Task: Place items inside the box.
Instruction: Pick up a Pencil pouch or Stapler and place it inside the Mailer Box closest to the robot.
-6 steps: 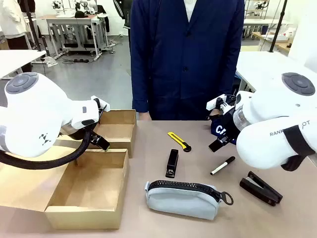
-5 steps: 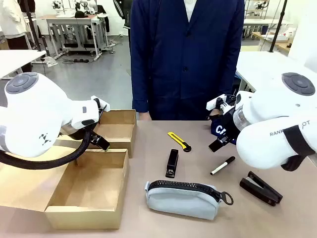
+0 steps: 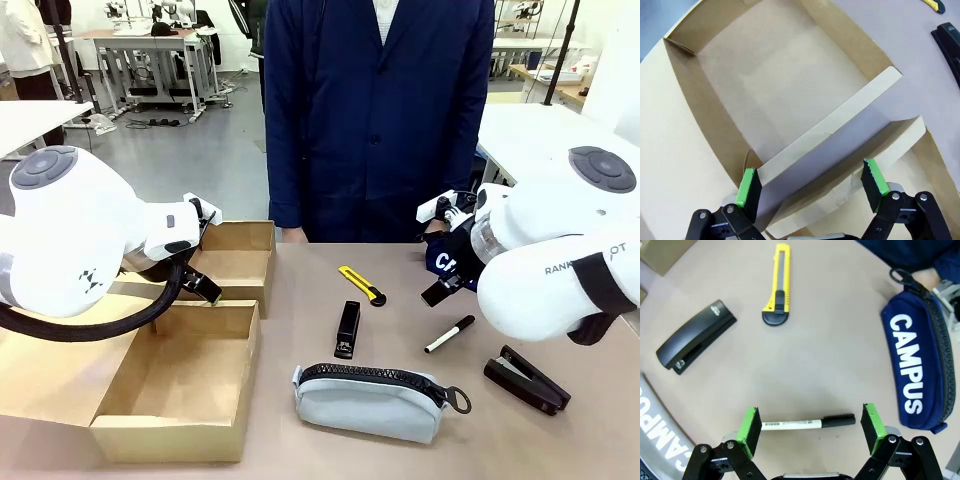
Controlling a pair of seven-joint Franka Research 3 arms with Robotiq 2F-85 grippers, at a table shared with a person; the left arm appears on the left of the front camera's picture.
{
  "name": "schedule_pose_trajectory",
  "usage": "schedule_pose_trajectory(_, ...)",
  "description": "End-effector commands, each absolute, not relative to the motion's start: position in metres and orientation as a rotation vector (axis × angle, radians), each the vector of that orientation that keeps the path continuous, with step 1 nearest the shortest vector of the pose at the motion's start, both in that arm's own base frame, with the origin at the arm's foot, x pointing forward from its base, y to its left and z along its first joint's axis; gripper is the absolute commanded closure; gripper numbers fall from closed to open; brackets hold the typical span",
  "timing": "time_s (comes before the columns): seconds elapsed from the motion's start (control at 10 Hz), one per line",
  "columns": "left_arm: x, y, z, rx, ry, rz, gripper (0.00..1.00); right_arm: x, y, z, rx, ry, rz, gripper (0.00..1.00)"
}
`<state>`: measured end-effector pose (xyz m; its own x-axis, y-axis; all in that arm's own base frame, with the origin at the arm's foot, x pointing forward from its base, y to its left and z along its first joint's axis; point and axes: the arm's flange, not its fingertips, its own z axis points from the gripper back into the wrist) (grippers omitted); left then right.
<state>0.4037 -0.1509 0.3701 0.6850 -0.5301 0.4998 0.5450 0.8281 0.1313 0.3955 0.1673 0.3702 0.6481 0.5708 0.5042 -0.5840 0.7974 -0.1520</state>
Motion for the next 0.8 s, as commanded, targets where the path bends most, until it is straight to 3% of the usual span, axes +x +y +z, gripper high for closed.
schedule_pose_trajectory(0.0, 0.4037, -0.1509, 0.3701, -0.029, -0.551, -0.602, 0.0, 0.3956, 0.1672, 0.3703, 0.025, -0.565, 0.656, 0.0)
schedule_pose_trajectory(0.7, 0.4037, -0.1509, 0.3701, -0.029, -0.551, -0.602, 0.0, 0.3955, 0.1673, 0.3702, 0.025, -0.564, 0.656, 0.0)
